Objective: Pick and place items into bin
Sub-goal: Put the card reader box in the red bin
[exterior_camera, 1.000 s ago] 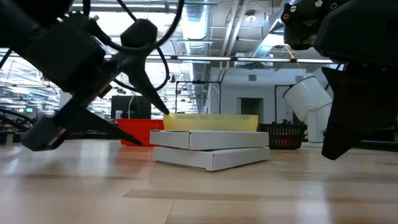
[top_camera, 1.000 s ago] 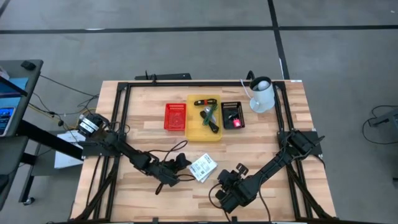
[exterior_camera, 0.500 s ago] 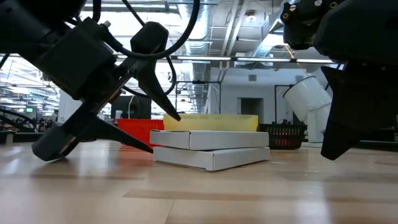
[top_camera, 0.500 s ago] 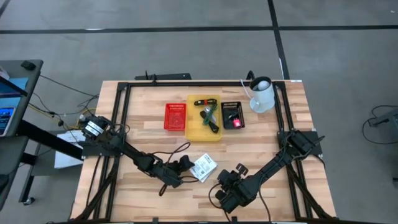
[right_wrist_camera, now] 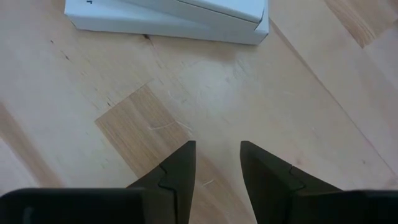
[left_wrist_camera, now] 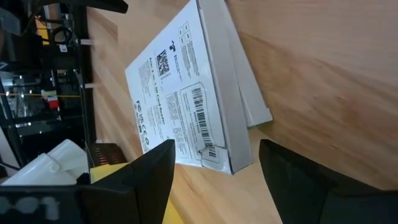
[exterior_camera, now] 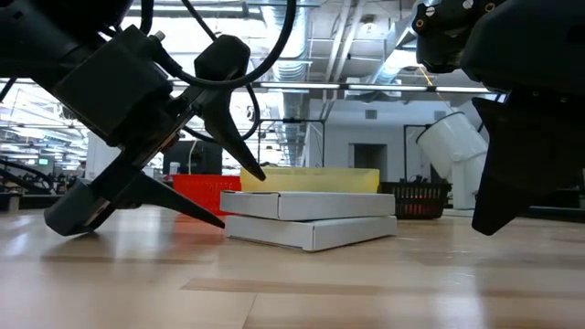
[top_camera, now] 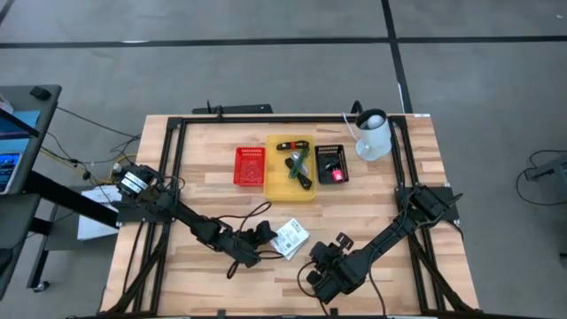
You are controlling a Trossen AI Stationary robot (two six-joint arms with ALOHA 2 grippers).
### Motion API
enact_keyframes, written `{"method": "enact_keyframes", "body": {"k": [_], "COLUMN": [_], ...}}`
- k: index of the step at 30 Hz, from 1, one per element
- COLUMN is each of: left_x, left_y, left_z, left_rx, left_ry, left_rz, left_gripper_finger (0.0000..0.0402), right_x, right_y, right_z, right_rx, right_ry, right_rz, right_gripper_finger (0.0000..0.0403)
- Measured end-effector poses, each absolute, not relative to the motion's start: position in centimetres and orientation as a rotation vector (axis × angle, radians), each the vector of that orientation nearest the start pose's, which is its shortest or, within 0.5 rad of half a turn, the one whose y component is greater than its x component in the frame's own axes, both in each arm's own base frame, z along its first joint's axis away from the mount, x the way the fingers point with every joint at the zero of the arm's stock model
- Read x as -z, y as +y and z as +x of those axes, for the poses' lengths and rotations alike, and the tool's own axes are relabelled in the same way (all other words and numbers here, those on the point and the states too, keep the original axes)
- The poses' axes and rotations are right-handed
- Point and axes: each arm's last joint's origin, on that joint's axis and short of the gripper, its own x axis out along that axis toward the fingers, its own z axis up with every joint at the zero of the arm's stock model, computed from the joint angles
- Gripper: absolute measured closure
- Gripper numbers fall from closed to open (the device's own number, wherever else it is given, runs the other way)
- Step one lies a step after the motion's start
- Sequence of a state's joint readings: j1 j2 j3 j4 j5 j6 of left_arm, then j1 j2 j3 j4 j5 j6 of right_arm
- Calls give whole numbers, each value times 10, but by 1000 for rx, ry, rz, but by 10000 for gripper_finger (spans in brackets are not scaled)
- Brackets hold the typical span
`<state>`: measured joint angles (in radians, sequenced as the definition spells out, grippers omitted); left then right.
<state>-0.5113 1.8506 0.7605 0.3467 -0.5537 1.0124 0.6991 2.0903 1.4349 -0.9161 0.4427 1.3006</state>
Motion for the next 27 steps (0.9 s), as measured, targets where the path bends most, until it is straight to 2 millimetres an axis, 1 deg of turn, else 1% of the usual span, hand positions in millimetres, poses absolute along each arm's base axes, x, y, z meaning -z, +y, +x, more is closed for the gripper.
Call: {"method": "enact_keyframes", "body": {"k": [6, 17, 27], "left_x": [-105, -105, -104], "left_y": [-143, -143, -135], "left_z": [295, 295, 299], "left_rx": [290, 308, 306], "left_ry": [631, 626, 641], "left_rz": [1348, 1351, 1291], "left_gripper_finger": [175, 175, 175], "right_x": [-137, -137, -137], "right_y": [237, 237, 237], "right_z": [301, 301, 301], "right_rx": [617, 616, 614], "right_ry": [1134, 1134, 1132], "right_rz": [265, 266, 269], "right_gripper_finger": [282, 282, 282]}}
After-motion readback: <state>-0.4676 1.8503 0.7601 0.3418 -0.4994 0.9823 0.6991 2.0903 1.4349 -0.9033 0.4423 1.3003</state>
